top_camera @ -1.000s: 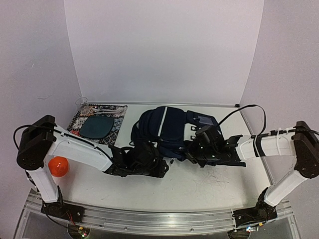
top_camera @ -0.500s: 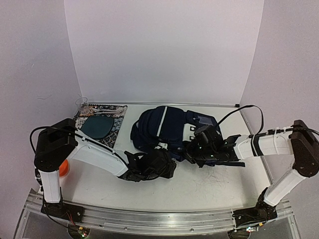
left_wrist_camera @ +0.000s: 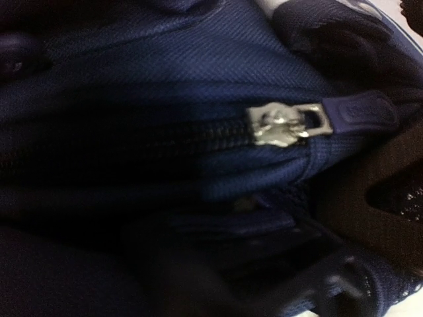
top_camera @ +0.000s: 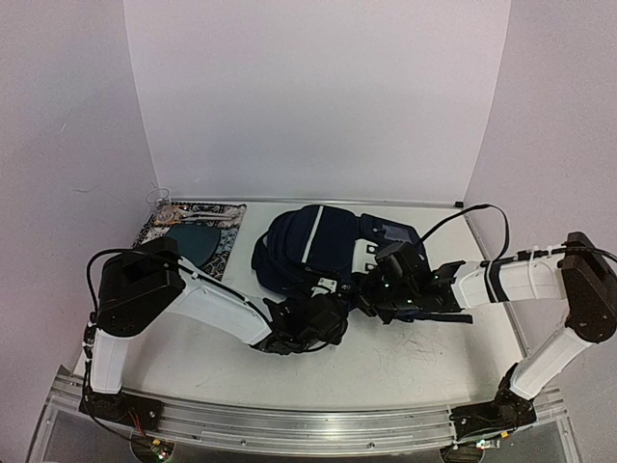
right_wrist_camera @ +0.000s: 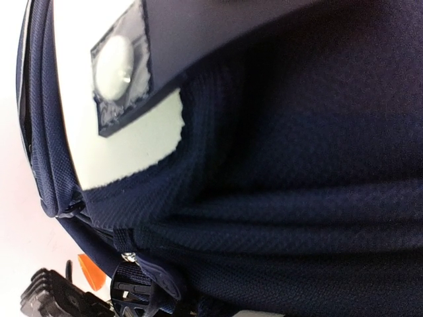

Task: Pack the student bag
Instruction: Pick up the largest pocket of the bag from the student bag, then zip the largest pocket of the bag in the student bag, then hold the student bag at the center of the board, then zip the largest pocket of the bag in the student bag, then hold the largest pocket of the bag at the center of the board.

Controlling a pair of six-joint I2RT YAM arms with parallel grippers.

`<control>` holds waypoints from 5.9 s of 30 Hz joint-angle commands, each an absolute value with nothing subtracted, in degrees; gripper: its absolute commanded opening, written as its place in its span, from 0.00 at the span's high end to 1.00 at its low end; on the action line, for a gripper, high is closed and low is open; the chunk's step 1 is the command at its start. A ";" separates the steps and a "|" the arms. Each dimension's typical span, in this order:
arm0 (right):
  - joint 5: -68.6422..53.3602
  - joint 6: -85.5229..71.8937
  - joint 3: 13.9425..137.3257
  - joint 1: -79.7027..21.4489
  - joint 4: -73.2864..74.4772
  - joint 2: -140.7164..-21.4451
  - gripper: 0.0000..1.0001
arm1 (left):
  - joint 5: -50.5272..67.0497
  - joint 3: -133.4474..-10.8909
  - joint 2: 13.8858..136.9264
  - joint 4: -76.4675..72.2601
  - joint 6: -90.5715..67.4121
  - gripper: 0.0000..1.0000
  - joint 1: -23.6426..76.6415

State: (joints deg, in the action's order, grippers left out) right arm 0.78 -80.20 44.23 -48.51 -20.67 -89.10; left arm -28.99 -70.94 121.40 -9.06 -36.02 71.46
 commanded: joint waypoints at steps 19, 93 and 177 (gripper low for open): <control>0.00 -70.43 41.46 -46.40 -17.00 -81.50 1.00 | -23.52 -54.09 104.15 -8.77 -35.35 1.00 67.24; 11.16 -2.96 60.01 -62.77 3.59 -90.61 0.71 | 33.87 -59.93 91.73 -2.35 -33.49 1.00 58.51; 2.30 14.24 63.99 -57.73 2.40 -91.85 1.00 | 39.56 -64.74 94.46 13.21 -24.19 1.00 45.44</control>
State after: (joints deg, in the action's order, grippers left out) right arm 0.15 14.36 67.19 -57.32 0.18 -96.13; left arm 36.28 -62.89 97.84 14.57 -26.75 48.89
